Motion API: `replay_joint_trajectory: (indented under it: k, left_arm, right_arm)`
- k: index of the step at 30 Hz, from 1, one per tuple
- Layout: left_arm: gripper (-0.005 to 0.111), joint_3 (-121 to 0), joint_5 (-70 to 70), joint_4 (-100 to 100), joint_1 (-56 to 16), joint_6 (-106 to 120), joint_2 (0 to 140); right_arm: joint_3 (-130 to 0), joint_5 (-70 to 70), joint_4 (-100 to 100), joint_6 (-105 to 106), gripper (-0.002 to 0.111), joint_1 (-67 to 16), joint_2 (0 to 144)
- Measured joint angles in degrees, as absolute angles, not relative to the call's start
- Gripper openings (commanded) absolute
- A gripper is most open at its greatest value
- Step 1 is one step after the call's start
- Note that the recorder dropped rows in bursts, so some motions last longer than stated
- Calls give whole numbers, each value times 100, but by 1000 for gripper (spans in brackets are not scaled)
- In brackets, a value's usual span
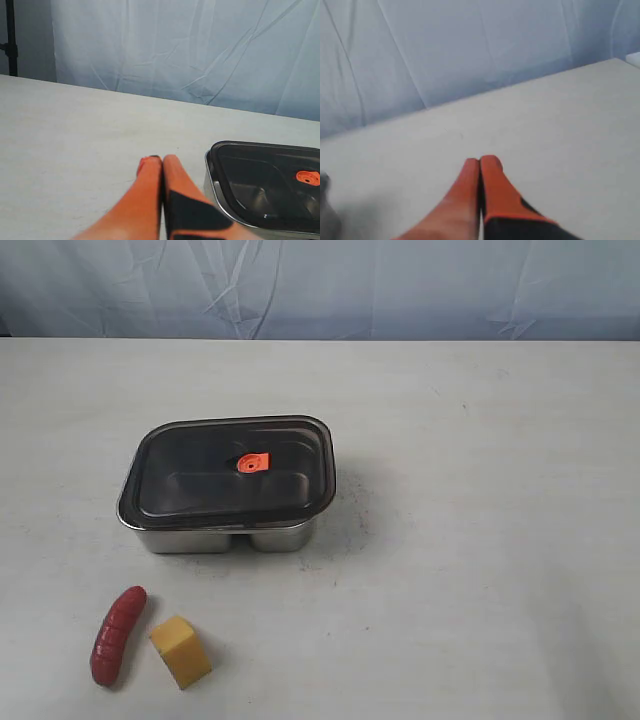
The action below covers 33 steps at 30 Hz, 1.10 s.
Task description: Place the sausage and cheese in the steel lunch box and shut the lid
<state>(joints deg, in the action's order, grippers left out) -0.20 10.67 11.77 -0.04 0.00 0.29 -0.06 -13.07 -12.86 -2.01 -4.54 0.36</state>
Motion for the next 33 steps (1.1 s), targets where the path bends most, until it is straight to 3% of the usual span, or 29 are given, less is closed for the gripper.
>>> replay_joint_trajectory:
  k: [8,12,18,23,33]
  left_arm:
    - [0,-20,1067,1177,-4,0,29]
    - [0,-20,1067,1177,-4,0,29]
    - [0,-20,1067,1177,-4,0,29]
    - [0,-20,1067,1177,-4,0,29]
    - [0,-20,1067,1177,-4,0,29]
  right_arm:
    - [-6,160,-5205,-695,-1,-454,26]
    - [-6,-309,-6214,-766,-1,-454,23]
    - [-845,-1216,-6110,-334,-1,-454,316]
    - [-2037,-2050,-5818,817,-1,-454,2086]
    - [-4955,-4759,-6710,4150,0,-454,7565]
